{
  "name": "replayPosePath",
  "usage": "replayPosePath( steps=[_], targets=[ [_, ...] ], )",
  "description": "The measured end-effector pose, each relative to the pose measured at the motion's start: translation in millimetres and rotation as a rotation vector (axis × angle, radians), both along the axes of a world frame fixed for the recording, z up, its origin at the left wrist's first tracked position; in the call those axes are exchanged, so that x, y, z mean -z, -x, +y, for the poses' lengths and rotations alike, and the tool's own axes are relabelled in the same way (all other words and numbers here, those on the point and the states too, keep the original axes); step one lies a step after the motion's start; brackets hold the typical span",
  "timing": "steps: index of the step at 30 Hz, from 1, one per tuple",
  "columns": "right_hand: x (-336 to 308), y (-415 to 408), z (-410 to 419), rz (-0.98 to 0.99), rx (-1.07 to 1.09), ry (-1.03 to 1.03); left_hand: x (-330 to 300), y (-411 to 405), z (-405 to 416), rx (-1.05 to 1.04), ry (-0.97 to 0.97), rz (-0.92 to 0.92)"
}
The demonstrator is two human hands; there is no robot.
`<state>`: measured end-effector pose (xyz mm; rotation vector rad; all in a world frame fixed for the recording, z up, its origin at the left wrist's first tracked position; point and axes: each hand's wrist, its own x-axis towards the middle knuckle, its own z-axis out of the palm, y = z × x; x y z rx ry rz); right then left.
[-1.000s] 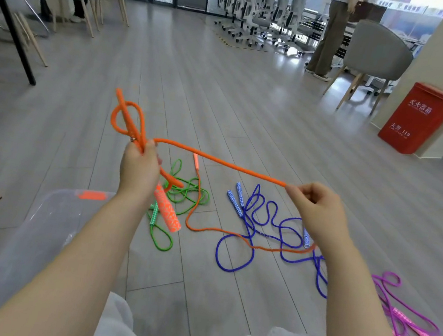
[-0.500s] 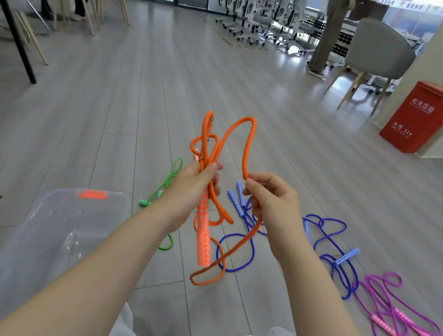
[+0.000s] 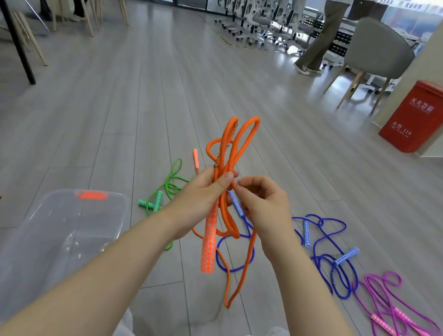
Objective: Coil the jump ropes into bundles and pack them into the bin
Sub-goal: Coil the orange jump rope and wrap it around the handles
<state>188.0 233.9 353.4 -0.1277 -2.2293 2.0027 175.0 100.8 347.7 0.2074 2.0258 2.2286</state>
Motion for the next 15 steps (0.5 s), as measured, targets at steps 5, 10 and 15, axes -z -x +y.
replayPosePath(
  steps=[5, 10, 15],
  targets=[
    [-2, -5, -3, 0.026, -0.1, -0.075, 6, 3, -3, -0.017, 0.088, 0.034],
    [1, -4, -4, -0.035, -0.106, -0.161, 3, 7, -2, -0.163, -0.004, -0.017],
    [-1, -5, 0, -0.087, -0.187, -0.26, -1, 18, -12, -0.248, -0.207, -0.106]
  ],
)
